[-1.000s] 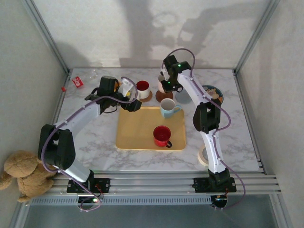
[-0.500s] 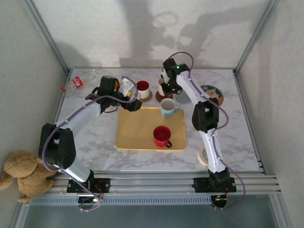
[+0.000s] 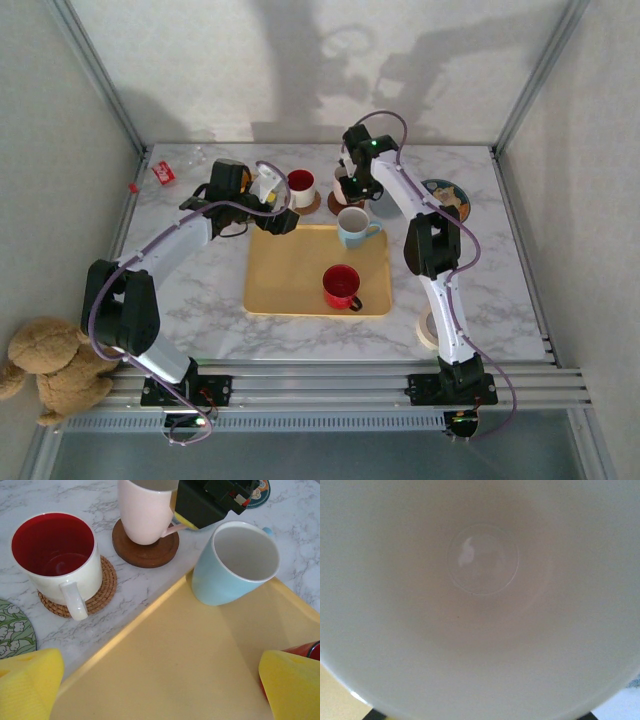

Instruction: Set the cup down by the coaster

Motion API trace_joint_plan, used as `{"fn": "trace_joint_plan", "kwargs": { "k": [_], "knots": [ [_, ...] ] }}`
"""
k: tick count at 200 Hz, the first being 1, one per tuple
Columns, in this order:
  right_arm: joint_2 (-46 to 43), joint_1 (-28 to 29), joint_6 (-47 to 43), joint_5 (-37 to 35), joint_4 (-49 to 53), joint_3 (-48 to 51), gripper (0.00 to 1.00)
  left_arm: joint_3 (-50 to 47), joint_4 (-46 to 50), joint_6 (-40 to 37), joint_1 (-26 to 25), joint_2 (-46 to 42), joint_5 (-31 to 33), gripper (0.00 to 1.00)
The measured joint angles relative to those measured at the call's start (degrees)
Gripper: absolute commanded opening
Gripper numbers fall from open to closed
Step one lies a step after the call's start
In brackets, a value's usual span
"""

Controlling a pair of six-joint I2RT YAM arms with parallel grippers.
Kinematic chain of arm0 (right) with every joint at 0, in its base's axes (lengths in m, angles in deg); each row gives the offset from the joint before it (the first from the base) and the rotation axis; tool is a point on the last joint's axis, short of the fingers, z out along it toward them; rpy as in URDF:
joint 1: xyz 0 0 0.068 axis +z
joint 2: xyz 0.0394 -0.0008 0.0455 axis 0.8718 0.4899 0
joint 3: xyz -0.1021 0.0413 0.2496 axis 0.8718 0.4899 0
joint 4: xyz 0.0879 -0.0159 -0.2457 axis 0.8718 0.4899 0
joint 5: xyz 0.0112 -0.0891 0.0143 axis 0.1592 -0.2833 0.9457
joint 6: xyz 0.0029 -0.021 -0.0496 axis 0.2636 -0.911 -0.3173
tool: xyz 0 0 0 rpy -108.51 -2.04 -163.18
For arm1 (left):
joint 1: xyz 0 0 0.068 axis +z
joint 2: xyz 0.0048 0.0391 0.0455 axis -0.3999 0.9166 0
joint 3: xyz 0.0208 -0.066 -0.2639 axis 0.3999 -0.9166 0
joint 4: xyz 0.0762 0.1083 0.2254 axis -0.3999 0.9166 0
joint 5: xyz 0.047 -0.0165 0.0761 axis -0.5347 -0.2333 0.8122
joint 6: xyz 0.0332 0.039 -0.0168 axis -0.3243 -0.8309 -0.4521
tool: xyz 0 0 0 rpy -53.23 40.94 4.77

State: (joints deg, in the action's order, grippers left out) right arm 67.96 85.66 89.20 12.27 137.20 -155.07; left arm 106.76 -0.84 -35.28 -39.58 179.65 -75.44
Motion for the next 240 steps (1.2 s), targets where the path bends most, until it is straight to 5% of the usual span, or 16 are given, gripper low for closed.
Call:
{"fn": "trace_joint_plan", "kwargs": {
  "k": [240],
  "knots": [
    [0.55, 0.0, 1.14, 1.84, -1.64, 0.85, 0.25, -0.57, 0.37, 0.26, 0.0, -0.17, 1.53, 1.0]
  ]
}}
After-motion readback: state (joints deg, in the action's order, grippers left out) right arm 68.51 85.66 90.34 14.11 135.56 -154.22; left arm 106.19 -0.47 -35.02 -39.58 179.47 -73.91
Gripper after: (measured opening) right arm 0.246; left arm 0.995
